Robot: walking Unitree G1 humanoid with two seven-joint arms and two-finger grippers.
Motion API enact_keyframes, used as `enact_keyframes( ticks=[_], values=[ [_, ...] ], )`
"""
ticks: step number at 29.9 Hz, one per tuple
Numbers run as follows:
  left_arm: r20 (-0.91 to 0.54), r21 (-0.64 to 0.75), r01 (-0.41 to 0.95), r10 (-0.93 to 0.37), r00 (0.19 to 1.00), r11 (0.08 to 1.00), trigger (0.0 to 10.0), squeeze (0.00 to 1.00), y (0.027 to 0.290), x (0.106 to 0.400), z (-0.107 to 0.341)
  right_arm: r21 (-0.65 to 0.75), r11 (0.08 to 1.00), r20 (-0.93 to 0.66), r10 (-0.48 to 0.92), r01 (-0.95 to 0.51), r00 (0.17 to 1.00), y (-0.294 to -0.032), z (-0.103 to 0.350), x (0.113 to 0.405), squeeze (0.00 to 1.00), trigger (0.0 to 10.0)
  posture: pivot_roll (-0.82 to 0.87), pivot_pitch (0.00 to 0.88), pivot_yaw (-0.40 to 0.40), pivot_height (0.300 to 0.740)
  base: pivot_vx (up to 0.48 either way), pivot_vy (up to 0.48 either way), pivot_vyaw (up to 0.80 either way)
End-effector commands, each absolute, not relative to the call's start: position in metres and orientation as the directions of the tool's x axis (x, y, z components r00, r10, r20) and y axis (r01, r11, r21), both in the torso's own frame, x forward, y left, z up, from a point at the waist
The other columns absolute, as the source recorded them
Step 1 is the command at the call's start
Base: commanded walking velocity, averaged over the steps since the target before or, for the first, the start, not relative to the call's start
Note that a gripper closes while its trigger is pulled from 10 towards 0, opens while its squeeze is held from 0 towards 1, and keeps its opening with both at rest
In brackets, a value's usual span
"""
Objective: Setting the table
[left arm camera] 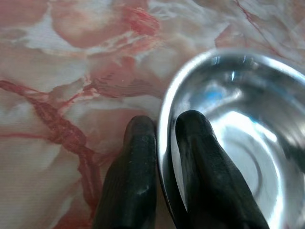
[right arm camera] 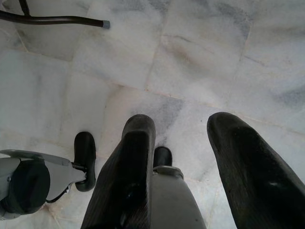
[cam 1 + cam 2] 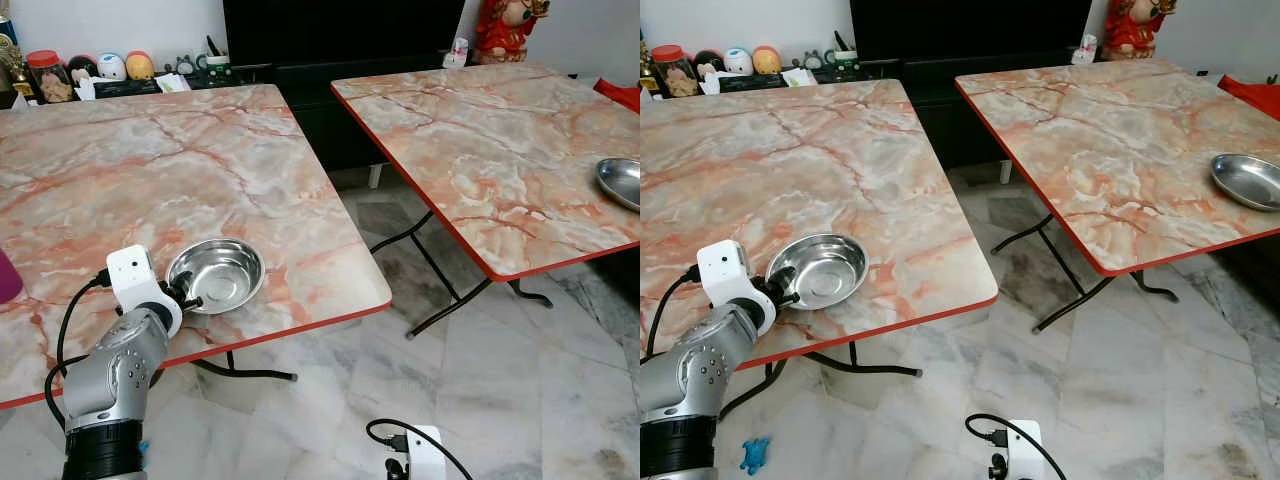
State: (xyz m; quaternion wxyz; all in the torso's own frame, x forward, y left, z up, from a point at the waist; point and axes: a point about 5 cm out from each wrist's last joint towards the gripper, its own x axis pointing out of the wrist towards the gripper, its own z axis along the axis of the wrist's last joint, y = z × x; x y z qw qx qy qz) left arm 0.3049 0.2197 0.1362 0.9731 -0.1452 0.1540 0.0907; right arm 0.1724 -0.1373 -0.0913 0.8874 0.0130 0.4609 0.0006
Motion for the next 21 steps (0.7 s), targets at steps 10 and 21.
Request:
enact_keyframes(
  ticks=[10,21],
  values=[
    [-0.325,-0.257,-0.237,0.147,0.934,0.937,0.0,0.0,0.218,0.303,0.134,0.015,1.0,-0.829,0.007,0.01,0.559,-0.14,-0.094,0.167,0.0,10.0,0.17,0.026,-0.059,0.74,0.0,0.0,0.0],
    [0.077,-0.473,0.017,0.022,0.997,0.881,10.0,0.0,0.18,0.298,0.155,0.009,1.0,-0.829,0.001,0.011,0.56,-0.142,-0.094,0.166,0.0,10.0,0.16,0.0,-0.08,0.74,0.0,0.0,0.0]
  ],
)
